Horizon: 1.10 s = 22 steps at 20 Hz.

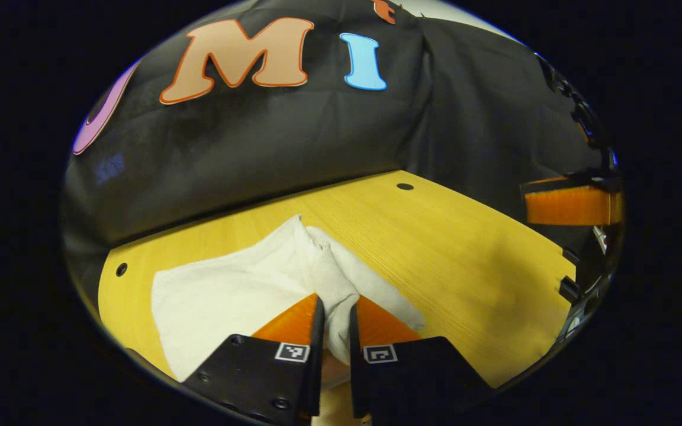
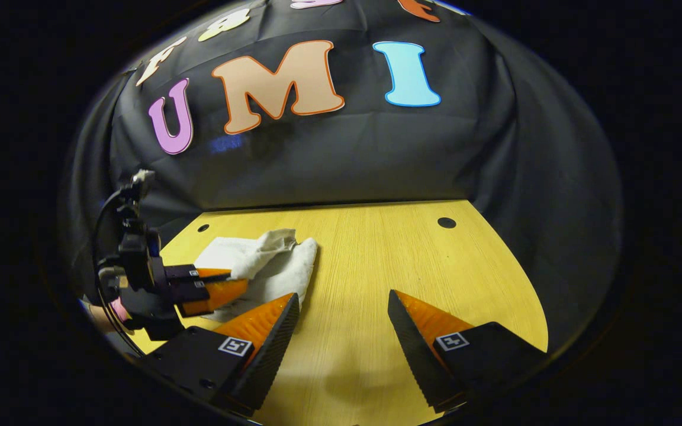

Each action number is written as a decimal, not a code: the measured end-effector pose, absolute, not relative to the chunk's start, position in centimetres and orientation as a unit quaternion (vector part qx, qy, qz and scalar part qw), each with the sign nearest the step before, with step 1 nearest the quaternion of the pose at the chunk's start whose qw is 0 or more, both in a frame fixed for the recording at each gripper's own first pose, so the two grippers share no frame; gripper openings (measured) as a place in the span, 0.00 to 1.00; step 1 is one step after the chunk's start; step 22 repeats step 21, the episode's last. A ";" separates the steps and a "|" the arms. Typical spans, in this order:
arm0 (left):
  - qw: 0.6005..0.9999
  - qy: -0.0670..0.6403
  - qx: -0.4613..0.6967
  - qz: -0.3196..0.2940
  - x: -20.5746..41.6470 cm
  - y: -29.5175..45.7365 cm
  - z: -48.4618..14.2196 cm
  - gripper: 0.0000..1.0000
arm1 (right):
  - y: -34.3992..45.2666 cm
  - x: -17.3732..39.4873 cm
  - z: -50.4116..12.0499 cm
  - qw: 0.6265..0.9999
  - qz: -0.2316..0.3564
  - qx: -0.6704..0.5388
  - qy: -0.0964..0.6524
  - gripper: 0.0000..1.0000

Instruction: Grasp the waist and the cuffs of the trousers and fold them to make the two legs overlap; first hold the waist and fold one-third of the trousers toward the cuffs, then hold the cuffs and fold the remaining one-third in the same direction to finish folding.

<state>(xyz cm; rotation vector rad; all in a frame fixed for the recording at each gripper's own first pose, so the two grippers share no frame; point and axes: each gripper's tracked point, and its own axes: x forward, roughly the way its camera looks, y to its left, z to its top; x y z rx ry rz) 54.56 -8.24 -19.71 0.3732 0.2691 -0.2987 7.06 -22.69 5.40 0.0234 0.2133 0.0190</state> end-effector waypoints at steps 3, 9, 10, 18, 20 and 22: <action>0.963 0.131 0.159 -0.175 53.0 -10.1 -19.6 0.71 | -21.7 7.4 5.8 0.994 0.023 0.013 0.103 0.94; 0.989 0.041 0.140 -0.036 47.8 -2.0 -10.4 0.87 | -16.3 7.7 9.9 0.996 0.074 0.022 0.047 0.97; 0.990 0.026 0.139 -0.012 47.1 -0.1 -8.7 0.90 | -15.6 7.6 10.6 0.996 0.081 0.023 0.034 0.97; 0.989 -0.024 0.098 0.112 41.3 8.4 -3.8 0.94 | -11.3 6.0 12.7 0.994 0.108 0.016 -0.028 0.97; 0.991 -0.019 0.076 0.112 41.1 8.4 -4.3 0.94 | -11.3 5.6 12.6 0.994 0.099 0.013 -0.033 0.97; 0.991 -0.011 0.069 0.110 41.1 8.4 -4.8 0.93 | -11.5 5.4 12.4 0.995 0.092 0.012 -0.034 0.96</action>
